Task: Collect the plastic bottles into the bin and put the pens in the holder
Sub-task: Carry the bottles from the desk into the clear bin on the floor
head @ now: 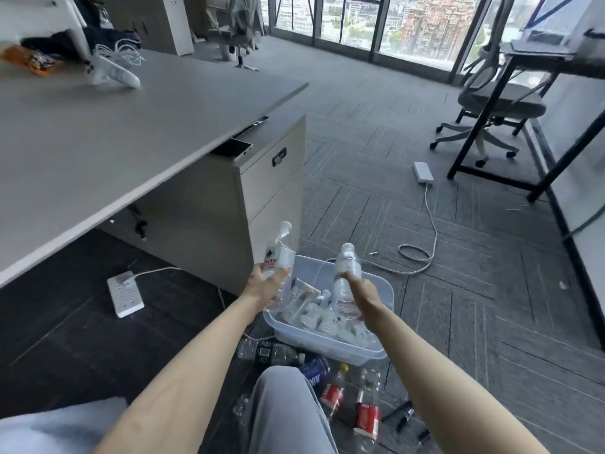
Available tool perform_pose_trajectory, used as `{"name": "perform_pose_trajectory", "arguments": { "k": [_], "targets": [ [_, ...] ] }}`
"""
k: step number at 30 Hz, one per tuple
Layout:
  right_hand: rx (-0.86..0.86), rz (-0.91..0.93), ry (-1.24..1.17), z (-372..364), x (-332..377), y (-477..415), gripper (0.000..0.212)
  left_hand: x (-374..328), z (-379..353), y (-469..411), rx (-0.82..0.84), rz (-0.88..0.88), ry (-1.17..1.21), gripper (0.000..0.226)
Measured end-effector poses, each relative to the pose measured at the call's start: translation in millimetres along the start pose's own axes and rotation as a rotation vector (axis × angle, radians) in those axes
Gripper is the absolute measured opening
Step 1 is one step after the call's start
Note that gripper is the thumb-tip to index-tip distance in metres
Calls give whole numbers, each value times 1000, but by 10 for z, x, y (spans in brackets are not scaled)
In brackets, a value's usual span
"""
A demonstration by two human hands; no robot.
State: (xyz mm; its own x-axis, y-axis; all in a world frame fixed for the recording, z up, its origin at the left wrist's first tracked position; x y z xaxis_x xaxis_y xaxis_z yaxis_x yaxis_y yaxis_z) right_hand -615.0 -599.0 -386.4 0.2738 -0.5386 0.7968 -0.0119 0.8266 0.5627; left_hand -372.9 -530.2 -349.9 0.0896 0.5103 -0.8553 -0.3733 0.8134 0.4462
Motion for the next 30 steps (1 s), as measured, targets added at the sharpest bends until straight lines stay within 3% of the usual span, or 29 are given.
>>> {"name": "perform_pose_trajectory", "arguments": {
  "k": [4, 12, 16, 19, 21, 25, 30],
  "targets": [
    [-19, -50, 156, -6, -59, -284, 85, 219, 32, -66, -4, 32, -14, 75],
    [-86, 25, 349, 130, -183, -449, 33, 479, -47, -131, 39, 109, -97, 73],
    [-82, 9, 300, 328, -315, -457, 33, 497, -392, -118, 171, 124, -158, 82],
    [-111, -2, 269, 539, -362, -437, 39, 452, -728, -161, 244, 100, -249, 77],
    [-147, -1, 280, 685, -358, -396, 43, 377, -939, -219, 244, 65, -318, 76],
    [-188, 62, 357, 889, -307, -273, 29, 331, -1116, -315, 170, 63, -481, 86],
    [-165, 78, 352, 1005, -334, -164, 29, 382, -1132, -233, 140, 88, -452, 75]
  ]
}}
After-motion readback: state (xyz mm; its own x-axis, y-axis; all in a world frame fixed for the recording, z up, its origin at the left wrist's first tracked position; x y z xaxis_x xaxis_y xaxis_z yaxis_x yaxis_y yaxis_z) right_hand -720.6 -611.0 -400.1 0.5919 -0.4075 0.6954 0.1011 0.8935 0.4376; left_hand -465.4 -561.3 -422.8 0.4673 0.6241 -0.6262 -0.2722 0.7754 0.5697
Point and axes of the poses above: each hand's wrist, its own y-axis away from the middle knuckle, its own z-axis out of the back of the hand, x = y × z, the point moved 9 cm from there along -y, towards the middle knuckle, and after that the axes turned 2 degrees about y, right-handed, at the moved point
